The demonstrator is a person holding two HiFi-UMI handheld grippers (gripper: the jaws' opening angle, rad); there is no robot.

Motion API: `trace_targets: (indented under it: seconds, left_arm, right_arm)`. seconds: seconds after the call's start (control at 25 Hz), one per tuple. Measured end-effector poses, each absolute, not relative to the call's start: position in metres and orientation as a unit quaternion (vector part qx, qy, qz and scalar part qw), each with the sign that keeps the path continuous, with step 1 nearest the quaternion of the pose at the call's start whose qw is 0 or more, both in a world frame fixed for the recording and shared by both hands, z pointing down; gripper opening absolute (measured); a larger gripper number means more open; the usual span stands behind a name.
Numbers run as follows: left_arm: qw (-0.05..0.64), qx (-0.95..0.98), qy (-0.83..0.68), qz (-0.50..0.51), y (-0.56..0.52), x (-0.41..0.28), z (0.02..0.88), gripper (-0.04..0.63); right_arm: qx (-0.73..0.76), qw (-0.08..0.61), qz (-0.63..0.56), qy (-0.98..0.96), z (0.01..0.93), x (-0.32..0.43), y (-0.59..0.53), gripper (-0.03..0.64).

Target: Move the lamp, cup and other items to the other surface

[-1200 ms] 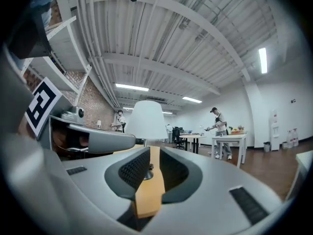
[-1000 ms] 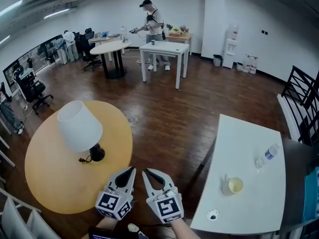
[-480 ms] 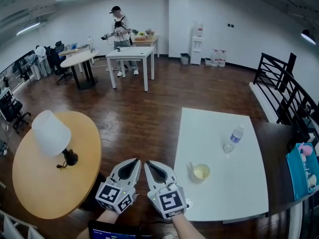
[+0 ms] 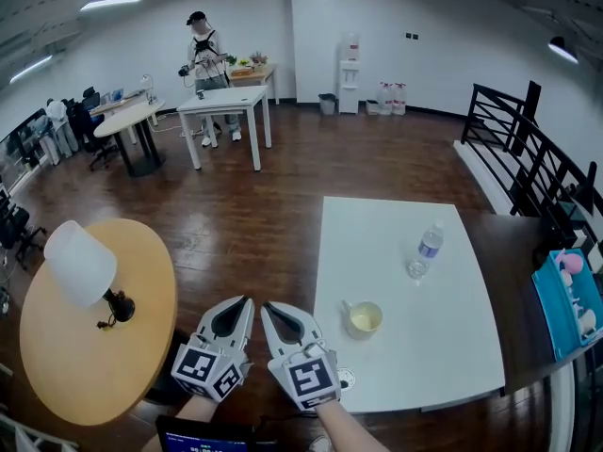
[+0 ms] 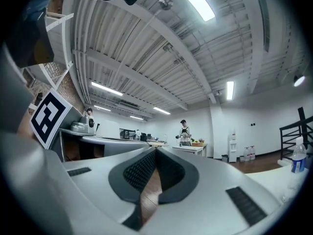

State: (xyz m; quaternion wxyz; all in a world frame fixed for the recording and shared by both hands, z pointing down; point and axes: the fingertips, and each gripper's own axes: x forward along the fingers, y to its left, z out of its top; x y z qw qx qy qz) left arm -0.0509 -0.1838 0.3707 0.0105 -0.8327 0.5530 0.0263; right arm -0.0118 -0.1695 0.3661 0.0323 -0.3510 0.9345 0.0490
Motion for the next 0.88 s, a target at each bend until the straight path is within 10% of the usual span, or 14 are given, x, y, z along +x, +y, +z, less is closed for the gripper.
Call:
trace_targets:
  seconds: [0.52, 0.64, 0.88]
  left_arm:
    - [0.014, -0.862, 0.505, 0.028, -0.189, 0.023, 0.382, 0.025]
    - [0.009, -0.875, 0.483, 0.026, -0.192, 0.060, 0.390, 0.048]
    - [0.001, -0.894, 0.448, 0.021, -0.195, 0.120, 0.408, 0.048]
  right_arm:
    - [-0.406, 0.043, 0.042, 0.912, 0.384, 0.070, -0.176, 0.037]
    - [-0.442, 0.031, 0.015, 0.896, 0.404, 0.118, -0.185, 0.209]
    - [-0.495, -0.010, -0.001, 0.869, 0.450, 0.196, -0.194, 0.253]
